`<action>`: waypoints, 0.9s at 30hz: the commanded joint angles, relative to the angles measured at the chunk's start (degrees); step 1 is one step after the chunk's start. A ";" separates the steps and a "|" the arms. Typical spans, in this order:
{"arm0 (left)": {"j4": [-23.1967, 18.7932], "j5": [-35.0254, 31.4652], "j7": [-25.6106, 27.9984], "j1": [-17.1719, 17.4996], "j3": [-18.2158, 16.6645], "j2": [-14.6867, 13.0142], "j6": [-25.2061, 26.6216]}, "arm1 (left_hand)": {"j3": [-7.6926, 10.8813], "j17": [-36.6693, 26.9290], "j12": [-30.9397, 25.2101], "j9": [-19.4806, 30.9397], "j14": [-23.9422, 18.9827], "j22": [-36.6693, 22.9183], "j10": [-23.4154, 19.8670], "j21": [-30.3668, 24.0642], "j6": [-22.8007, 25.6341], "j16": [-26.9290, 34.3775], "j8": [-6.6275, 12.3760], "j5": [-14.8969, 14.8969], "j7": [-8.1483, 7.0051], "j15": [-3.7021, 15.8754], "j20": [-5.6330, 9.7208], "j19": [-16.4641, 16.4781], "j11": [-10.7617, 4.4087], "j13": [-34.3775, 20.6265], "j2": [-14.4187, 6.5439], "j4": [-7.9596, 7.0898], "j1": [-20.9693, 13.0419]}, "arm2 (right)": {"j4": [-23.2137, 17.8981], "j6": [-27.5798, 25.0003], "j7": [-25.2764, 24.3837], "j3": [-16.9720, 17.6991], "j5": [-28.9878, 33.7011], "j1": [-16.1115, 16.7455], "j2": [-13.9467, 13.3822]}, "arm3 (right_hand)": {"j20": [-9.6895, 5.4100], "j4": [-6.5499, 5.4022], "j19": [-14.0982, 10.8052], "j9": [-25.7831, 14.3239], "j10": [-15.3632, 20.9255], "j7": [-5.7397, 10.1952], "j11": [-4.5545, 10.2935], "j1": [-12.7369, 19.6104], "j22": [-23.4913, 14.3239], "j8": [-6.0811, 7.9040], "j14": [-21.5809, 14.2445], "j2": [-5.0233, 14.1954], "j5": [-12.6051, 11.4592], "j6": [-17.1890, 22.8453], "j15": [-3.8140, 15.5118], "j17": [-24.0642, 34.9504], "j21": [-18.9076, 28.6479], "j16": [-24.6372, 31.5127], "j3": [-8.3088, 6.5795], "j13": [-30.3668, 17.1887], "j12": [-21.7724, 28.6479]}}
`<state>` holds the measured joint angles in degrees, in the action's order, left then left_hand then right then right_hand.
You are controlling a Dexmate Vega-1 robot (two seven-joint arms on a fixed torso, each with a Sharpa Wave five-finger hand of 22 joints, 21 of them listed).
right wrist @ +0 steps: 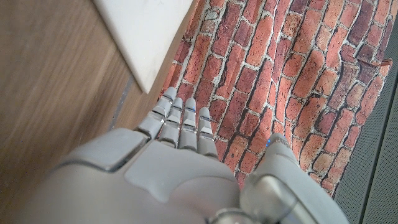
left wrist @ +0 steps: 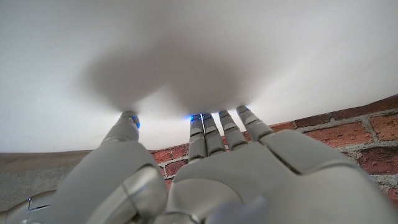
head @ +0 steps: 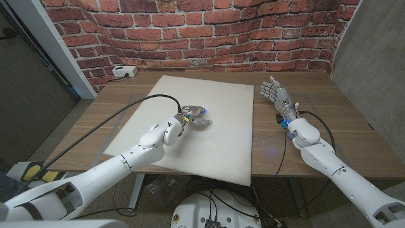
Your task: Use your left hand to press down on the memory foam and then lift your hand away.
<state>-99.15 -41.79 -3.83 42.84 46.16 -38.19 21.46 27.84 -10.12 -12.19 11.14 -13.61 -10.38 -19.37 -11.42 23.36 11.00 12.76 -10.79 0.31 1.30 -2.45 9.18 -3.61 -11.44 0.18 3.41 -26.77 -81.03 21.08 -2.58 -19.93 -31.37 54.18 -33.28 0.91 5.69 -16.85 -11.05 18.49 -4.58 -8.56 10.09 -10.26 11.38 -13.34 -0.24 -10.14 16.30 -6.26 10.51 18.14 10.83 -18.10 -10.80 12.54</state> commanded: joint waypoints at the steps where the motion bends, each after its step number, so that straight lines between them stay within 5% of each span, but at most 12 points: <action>1: -1.07 -0.54 3.41 0.84 -1.16 0.07 0.36 | 0.11 -0.21 0.08 0.00 0.08 -0.04 -0.12 0.04 -0.03 -0.19 -0.21 0.09 0.30 0.06 -0.06 -0.43 -0.13 -0.03 -0.28 0.51 -0.19 | 1.08 1.57 0.87 -0.06 0.07 -0.24 0.19 | -0.03 0.25 -0.56 -0.15 0.61 -0.03 0.16 -0.19 -0.13 0.26 -0.72 0.18 -0.10 0.67 0.23 0.13 -0.27 0.07 0.03 -0.14 0.35; 27: -4.46 0.82 9.14 3.75 -4.53 -0.95 -1.33 | 0.21 -0.24 0.11 0.02 -0.08 -0.06 -0.40 -0.15 0.06 -0.17 -0.38 0.11 0.05 0.22 0.11 -0.32 -0.18 -0.03 -0.32 0.84 -0.66 | 1.13 1.43 0.80 -0.15 0.29 -0.60 0.24 | -0.09 0.45 -0.95 -0.16 0.86 -0.03 0.25 -0.10 -0.14 0.25 -0.84 0.18 -0.16 0.83 0.32 0.11 -0.61 0.00 0.11 -0.15 0.39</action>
<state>-102.15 -42.59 2.84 45.22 43.46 -38.57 21.71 27.84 -10.28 -11.97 11.18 -13.60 -10.39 -19.45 -11.43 23.23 10.77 12.52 -10.80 0.42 1.31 -2.46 9.19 -3.68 -11.45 -0.35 3.89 -27.30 -79.69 22.48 -1.61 -20.07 -31.37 53.64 -32.99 0.72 5.93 -17.27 -11.05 18.69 -4.51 -8.36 10.09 -10.26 11.38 -13.86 -0.24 -10.14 16.60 -6.14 10.51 17.47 10.83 -17.86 -10.80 12.54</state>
